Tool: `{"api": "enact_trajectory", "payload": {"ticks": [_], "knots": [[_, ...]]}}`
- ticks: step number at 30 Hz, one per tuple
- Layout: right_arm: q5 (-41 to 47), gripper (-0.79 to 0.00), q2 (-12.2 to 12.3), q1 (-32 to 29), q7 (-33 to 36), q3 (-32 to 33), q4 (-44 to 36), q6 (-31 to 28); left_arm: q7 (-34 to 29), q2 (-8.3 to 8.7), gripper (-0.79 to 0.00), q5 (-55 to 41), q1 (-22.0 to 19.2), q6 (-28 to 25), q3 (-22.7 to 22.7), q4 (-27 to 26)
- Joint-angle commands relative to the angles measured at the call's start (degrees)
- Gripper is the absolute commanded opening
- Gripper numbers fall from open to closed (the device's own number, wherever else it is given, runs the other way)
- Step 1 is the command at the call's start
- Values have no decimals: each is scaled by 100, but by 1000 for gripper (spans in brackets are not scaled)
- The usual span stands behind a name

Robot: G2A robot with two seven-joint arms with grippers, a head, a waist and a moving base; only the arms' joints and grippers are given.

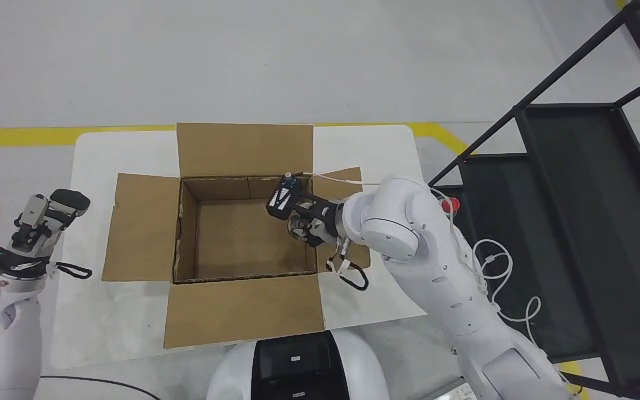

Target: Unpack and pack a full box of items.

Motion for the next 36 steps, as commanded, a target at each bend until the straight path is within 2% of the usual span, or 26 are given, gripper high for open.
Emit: {"api": "enact_trajectory", "payload": {"ticks": [1,18,20,23,28,36], "knots": [[-2,-785,0,0,0,0,0,0,0,0,0,0,0,0,0,0],[-2,-785,0,0,0,0,0,0,0,0,0,0,0,0,0,0],[10,-785,18,-93,-201,21,-45,-27,0,0,0,0,0,0,0,0],[207,-785,67,-181,-154,164,-234,-100,0,0,0,0,0,0,0,0],[680,-785,221,-366,-40,516,-763,-40,0,0,0,0,0,0,0,0],[1415,-785,672,-863,-11,1406,-1413,-12,0,0,0,0,0,0,0,0]]}}
